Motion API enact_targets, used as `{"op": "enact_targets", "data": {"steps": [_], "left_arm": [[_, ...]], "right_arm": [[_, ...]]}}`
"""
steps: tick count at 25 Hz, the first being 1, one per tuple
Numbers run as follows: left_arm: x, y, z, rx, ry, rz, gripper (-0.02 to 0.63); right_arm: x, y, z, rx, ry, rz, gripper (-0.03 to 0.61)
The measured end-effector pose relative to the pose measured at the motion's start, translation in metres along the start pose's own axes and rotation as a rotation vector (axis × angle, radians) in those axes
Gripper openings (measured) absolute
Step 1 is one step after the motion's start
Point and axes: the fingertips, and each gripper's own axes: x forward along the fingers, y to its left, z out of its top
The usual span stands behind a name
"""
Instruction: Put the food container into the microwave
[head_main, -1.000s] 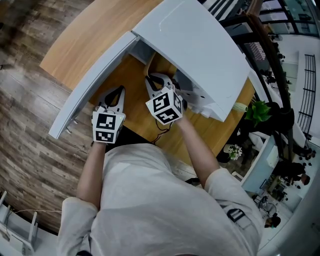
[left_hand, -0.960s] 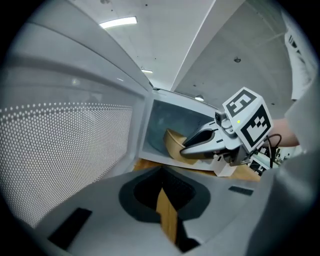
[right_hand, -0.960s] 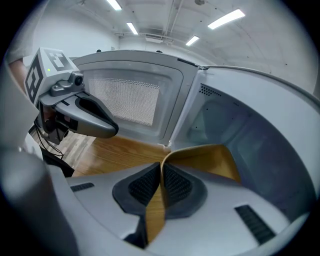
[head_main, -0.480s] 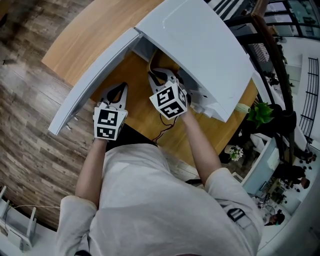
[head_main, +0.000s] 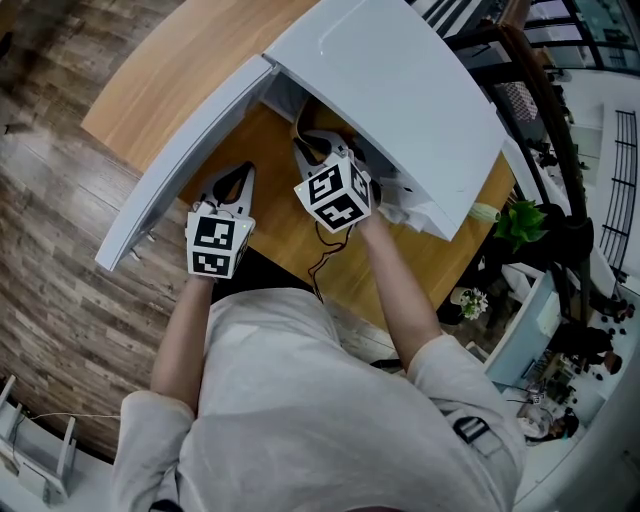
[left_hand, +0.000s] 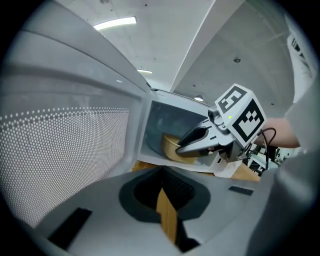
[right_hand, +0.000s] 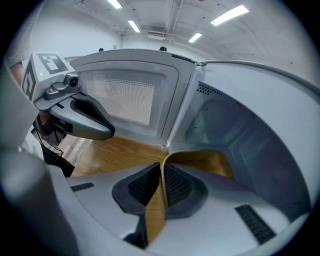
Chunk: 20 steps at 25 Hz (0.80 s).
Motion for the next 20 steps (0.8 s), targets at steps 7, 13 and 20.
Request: {"op": "enact_targets", "data": {"steps": [7,13,20], "left_arm": [[-0.002,0.002,-0.004,-0.009,0.002,0.005,0.012],[-0.002,0.006,-0.004,-0.018,-0.004,0.018,0.012],[-0.002,0.006,-0.004,-0.020,-0.003,0.019,0.012]], "right_arm": [[0.004,-0.005,-0.003,-0.059,0.038,-0.048,0.040],[0.008,-0.013,-0.003,-0.077,0.041,-0.085,0.043],[0.012,-0.019,-0.001,-0.097,0.041,-0.111,0.046]]}}
